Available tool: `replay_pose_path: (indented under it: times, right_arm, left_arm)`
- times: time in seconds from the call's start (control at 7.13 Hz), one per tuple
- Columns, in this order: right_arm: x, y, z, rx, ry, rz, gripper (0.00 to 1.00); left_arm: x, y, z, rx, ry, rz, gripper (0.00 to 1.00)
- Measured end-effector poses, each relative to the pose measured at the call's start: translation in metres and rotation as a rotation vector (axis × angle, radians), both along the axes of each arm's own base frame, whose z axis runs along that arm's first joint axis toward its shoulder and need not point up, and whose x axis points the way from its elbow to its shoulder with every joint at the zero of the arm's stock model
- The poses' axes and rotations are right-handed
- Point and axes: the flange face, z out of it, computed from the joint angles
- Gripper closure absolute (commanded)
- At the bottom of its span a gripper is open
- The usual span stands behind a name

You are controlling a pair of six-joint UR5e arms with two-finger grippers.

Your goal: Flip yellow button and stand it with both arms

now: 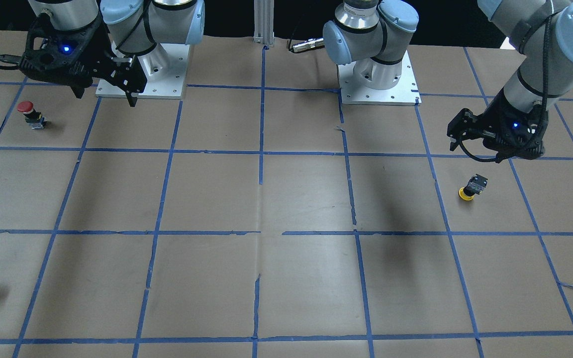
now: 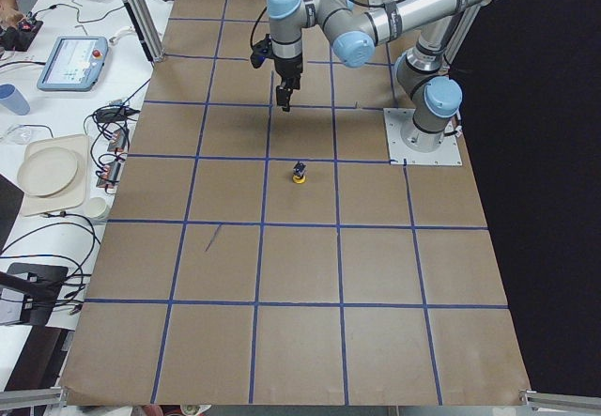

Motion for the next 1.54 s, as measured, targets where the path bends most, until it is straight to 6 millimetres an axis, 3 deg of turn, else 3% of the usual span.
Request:
replay_pose_path:
  times: [0.42,0.7,1.12,1.54]
  right_arm:
    - [0.000,0.000,0.001,-0.003,-0.001,0.000,0.00]
    - [0.000,0.000,0.002,-0.004,-0.001,0.001,0.00]
    - [0.000,0.000,0.001,-0.003,0.002,0.000,0.00]
    - [-0.002,0.001,0.001,0.000,0.017,0.001,0.00]
  left_arm:
    - [0.079,0.012,-0.086,-0.030,-0.005,-0.117,0.01]
    - [0.112,0.013,-0.124,-0.022,0.031,-0.127,0.01]
    - [0.122,0.024,-0.161,0.023,0.113,-0.123,0.02]
    - [0.117,0.028,-0.168,0.035,0.130,-0.123,0.05]
